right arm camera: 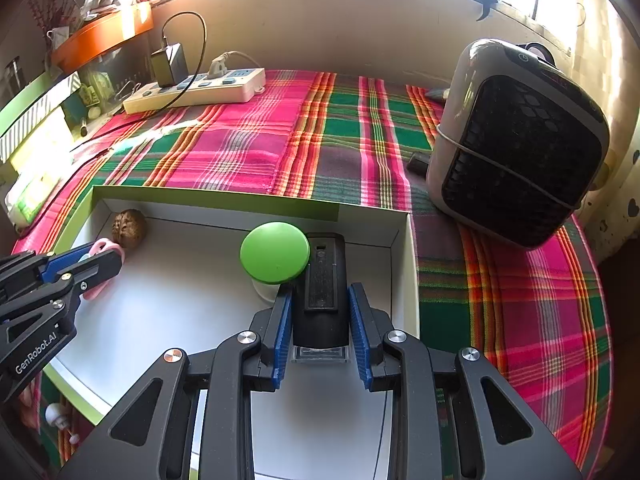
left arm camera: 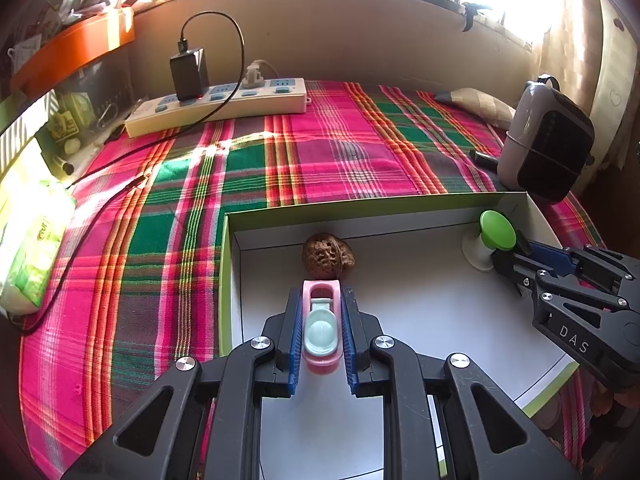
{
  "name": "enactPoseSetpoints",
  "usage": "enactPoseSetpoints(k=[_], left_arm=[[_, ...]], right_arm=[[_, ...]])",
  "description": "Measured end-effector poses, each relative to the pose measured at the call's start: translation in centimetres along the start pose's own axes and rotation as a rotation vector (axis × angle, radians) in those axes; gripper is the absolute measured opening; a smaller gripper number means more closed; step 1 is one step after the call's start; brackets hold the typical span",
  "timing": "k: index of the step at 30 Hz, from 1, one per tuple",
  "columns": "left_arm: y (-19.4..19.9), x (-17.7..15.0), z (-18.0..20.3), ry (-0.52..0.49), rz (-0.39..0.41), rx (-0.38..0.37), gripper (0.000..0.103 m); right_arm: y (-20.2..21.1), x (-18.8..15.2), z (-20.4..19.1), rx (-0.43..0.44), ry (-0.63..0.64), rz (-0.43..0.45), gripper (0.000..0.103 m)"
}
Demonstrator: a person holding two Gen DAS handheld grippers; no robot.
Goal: Organize objects
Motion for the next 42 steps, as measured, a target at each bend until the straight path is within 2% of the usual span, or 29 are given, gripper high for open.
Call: enactPoseSetpoints(k=[21, 30, 34, 42], left_arm=[[0.0, 0.0, -0.1, 0.011, 0.001, 0.000, 0.018], [0.3, -0.1, -0.1, 0.014, 0.002, 0.003, 0.024], [0.6, -0.2, 0.1, 0.017, 0.002, -0.001, 0.027], [1.5, -0.5, -0.1, 0.028, 0.010, 0.001, 0.031]], right_arm=[[0.1, -0.2, -0.1, -0.015, 0.001, -0.004, 0.029], [0.4, -0.3, -0.1, -0.017, -0.011, 0.004, 0.030], [0.9, -0.3, 0.0, -0.016, -0.016, 0.013, 0.037], [1.6, -0.7, 0.2, -0.020, -0.031, 0.021, 0.037]])
Point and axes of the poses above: each gripper's, at about its wrist camera, not at the fingertips, and y roughly against the way its jaws point, z to its right, x to its top, the point moved 2 cm from there along -y, roughly the way its jaws point, and after that the axes turned 4 degrees about z, right-handed, at the moved point
